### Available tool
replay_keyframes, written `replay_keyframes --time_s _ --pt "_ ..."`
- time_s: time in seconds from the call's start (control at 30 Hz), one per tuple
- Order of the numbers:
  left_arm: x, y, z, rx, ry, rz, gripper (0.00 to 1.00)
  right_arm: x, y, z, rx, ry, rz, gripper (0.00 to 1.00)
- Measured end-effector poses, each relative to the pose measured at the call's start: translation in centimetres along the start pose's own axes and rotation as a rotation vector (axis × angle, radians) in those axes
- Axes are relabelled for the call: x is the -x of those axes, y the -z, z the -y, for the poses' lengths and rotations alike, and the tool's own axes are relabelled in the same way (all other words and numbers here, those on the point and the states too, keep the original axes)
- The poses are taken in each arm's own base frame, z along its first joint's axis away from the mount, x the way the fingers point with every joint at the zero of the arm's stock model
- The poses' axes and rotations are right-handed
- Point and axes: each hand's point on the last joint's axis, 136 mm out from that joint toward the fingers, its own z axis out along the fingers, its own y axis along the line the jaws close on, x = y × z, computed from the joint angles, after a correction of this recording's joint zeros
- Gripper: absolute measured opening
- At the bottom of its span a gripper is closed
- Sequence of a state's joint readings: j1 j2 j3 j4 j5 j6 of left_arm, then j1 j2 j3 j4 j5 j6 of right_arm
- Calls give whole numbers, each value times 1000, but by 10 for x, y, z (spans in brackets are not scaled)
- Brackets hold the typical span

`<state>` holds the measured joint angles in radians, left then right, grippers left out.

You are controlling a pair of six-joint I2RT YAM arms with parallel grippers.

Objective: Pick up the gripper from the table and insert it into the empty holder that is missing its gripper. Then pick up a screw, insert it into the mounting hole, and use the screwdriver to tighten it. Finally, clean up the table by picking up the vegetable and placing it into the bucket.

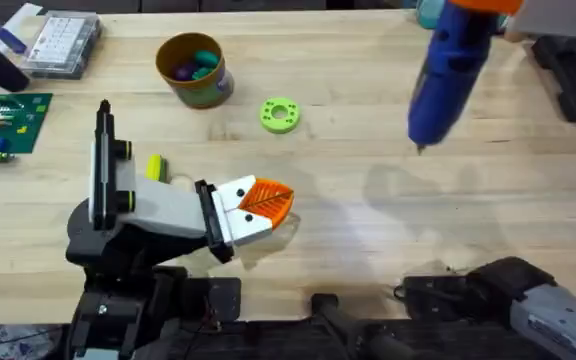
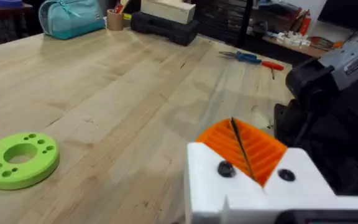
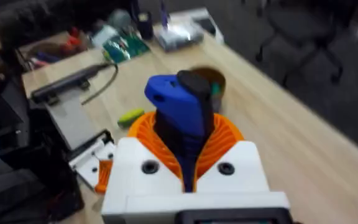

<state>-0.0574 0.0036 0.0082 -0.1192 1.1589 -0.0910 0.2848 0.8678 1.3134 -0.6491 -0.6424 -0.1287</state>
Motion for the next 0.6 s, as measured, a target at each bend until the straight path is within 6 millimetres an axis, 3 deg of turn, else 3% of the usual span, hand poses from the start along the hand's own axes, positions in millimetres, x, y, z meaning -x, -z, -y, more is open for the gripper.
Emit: replay_keyframes --time_s 0.2,0.47,0.6 --pt "0 0 0 0 0 0 14 19 -17 -23 107 94 192 47" --pt "0 0 0 0 0 0 14 -3 -60 -44 251 43 212 46" --pt "0 0 0 0 0 0 14 2 -71 -64 330 58 239 48"
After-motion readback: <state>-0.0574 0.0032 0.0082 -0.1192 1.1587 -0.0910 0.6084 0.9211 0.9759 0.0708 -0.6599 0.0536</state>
